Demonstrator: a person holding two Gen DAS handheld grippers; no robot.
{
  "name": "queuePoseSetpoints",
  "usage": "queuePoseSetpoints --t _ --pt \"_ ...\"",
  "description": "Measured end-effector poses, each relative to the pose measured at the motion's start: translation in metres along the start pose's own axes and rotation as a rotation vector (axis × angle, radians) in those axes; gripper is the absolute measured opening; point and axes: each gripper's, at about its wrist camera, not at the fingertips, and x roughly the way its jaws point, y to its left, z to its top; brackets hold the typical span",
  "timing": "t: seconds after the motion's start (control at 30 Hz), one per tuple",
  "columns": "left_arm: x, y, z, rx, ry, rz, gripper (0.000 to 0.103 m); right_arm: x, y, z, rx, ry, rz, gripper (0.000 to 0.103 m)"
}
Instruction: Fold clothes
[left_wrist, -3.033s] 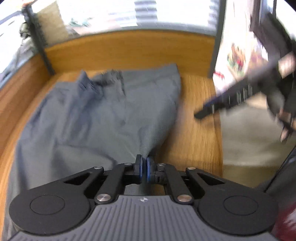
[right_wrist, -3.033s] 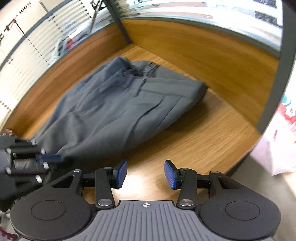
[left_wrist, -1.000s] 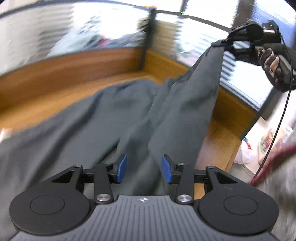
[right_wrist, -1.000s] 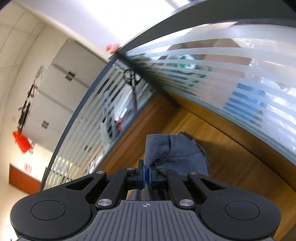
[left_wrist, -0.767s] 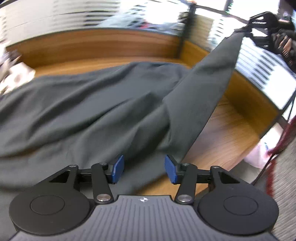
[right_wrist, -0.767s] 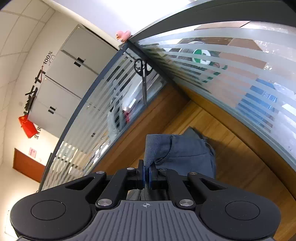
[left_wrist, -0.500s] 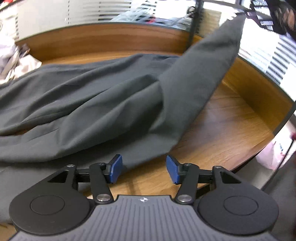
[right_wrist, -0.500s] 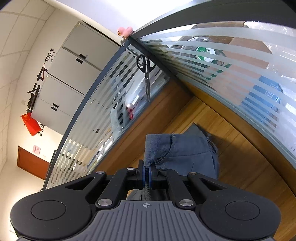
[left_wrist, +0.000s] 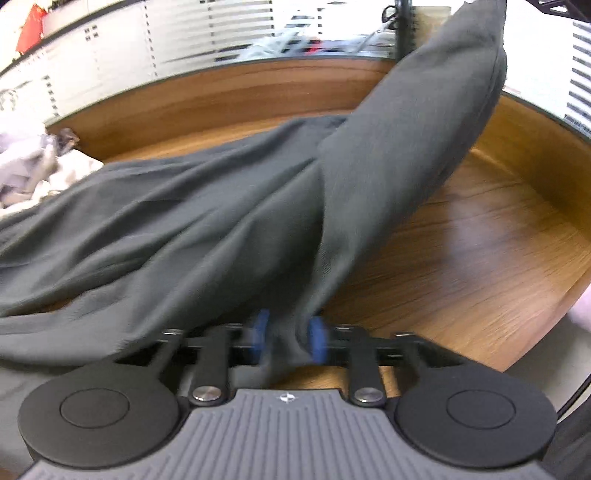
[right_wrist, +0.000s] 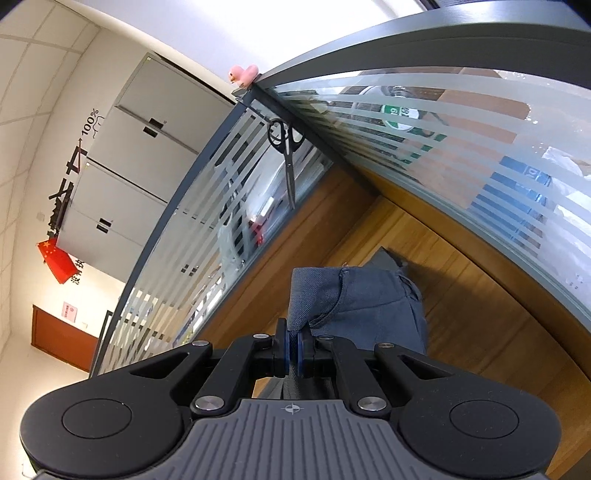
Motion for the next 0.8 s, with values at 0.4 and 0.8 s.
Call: queuePoseSetpoints --t 0.4,0.8 --pt "-0.064 0.086 0.065 0.101 -0.129 0.117 0.002 -0.001 -0.075 -0.034 0.055 0.088 -0.260 0.006" --pt "0.009 0.145 0.148 0.139 -0.168 0.177 0.002 0.059 -0.039 -0.026 0.012 0.063 -0.187 0.006"
